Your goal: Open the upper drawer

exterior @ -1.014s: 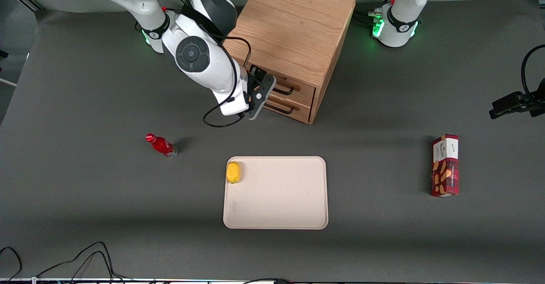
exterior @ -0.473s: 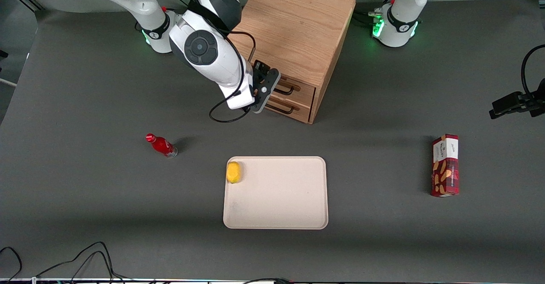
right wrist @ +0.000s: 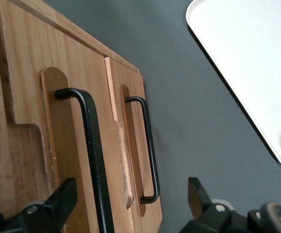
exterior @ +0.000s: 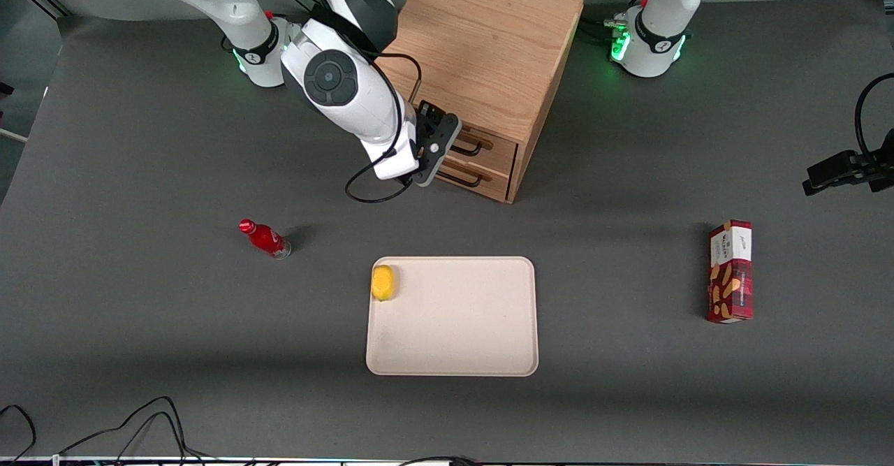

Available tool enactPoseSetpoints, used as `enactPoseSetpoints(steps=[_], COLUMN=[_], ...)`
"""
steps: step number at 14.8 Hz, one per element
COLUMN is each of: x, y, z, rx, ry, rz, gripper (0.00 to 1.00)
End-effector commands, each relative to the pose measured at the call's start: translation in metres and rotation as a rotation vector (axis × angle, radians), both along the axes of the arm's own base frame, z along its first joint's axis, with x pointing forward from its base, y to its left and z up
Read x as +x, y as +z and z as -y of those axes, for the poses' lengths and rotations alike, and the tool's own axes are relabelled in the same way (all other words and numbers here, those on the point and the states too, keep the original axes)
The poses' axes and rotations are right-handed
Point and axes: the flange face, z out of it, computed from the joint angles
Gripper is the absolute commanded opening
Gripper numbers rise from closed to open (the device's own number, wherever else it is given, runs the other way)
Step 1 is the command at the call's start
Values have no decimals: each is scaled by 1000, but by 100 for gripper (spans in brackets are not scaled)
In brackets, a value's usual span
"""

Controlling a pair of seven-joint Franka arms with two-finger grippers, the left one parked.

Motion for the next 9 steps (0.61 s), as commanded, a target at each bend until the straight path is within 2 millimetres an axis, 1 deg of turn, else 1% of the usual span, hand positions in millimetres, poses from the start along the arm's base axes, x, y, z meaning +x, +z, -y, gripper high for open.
enactPoseSetpoints(steps=[1, 9], x=[-6, -1], y=[-2, -8], z=[2, 5], rx=[-4, -8], ry=[-20, -24], rz=[11, 11], gripper=[100, 100])
